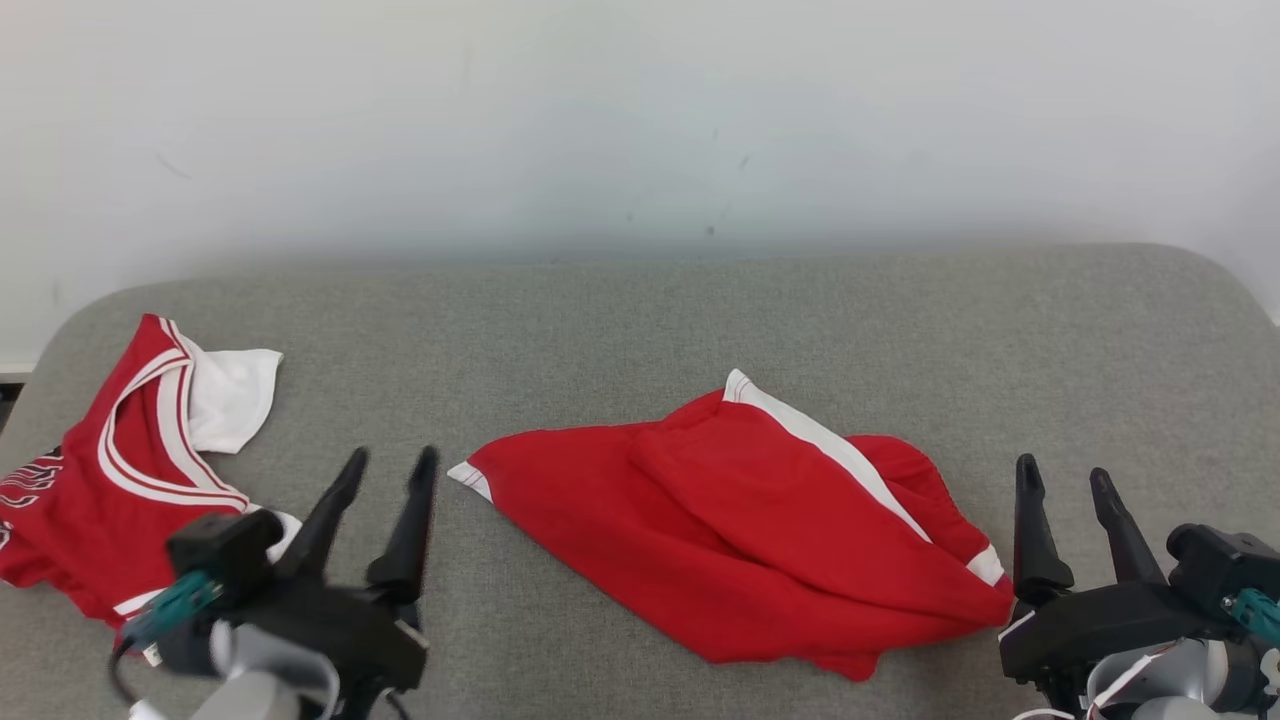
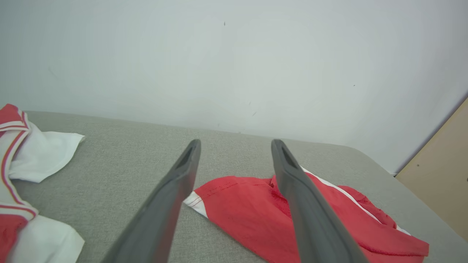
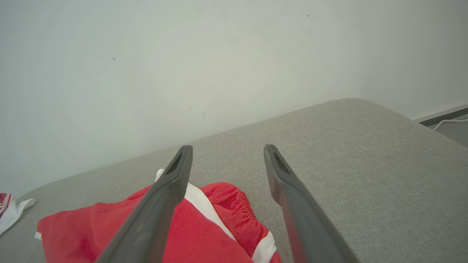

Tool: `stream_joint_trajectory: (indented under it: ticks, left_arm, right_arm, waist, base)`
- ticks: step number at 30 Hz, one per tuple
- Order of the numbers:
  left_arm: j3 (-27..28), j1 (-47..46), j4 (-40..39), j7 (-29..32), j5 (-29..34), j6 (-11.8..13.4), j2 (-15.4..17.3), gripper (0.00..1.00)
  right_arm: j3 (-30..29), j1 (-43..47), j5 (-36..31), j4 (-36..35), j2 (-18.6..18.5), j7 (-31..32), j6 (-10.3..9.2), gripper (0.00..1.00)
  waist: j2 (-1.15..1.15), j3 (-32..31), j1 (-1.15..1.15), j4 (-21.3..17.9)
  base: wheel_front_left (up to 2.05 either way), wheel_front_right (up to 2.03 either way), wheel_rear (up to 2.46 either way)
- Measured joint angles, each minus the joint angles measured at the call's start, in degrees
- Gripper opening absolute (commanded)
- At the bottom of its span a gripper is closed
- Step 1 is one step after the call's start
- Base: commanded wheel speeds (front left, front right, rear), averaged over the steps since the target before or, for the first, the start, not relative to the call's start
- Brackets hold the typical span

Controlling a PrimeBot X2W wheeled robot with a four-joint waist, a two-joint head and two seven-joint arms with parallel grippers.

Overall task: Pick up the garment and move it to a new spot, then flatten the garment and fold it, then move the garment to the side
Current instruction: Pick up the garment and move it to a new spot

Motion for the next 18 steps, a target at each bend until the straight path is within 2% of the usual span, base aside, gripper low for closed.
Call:
stream_joint_trajectory:
  ticks: [5, 9, 13, 18]
  left_arm:
    - [10.31, 8.87, 0.25, -0.97, -1.04, 0.0, -1.8, 1.0]
    - [14.27, 13.36, -1.16, -0.97, -1.53, 0.0, -4.03, 1.0]
    - [15.88, 15.53, -2.44, -0.97, -0.93, 0.0, -4.47, 1.0]
    - [15.28, 16.39, -4.3, -0.96, 2.18, 0.0, -3.92, 1.0]
  right_arm:
    - [-1.56, 1.52, 0.57, 0.34, 0.27, -1.29, 0.0, 1.0]
    - [-2.55, 3.16, 0.59, 0.35, 0.4, -1.99, 0.0, 1.0]
    - [-2.35, 3.2, 0.6, 0.45, 0.52, -2.2, 0.0, 1.0]
    - [-1.44, 3.18, 0.92, 0.55, 0.54, -2.52, 0.0, 1.0]
  waist:
    - [0.0, -1.2, 0.0, 0.6]
    - [0.0, -1.57, 0.0, 1.12]
    - [0.0, -1.61, 0.0, 1.16]
    - [0.0, -1.47, 0.0, 0.78]
  base:
    - [0.0, 0.0, 0.0]
    - [0.0, 0.0, 0.0]
    - [0.0, 0.0, 0.0]
    - [0.0, 0.0, 0.0]
